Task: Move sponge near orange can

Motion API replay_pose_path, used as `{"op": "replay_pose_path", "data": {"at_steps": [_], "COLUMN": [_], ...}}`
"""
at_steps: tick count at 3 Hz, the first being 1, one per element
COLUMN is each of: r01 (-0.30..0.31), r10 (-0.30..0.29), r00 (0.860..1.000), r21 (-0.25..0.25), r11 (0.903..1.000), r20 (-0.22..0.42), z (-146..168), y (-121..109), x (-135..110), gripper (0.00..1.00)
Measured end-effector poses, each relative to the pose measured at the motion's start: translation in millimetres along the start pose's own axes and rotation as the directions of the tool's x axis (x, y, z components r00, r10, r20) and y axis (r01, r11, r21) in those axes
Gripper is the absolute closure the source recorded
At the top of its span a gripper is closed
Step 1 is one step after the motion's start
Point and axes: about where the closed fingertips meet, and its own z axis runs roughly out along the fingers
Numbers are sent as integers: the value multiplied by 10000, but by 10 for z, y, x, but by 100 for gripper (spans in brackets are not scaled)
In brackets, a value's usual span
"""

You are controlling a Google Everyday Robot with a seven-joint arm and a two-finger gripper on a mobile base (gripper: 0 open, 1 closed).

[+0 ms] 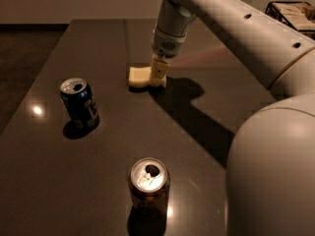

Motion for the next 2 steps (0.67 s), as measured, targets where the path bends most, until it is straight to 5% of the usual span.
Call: {"op": "replay_pose_path", "data": {"at_steps": [1, 2], "r01": [252, 836], "r10": [-257, -847], "r00": [9992, 9957], "r21": [162, 289], "r11": [9996, 9961], "r20": [316, 374], "z": [-338, -567], "y": [243, 593], "x": [97, 111], "gripper": [98, 100]}}
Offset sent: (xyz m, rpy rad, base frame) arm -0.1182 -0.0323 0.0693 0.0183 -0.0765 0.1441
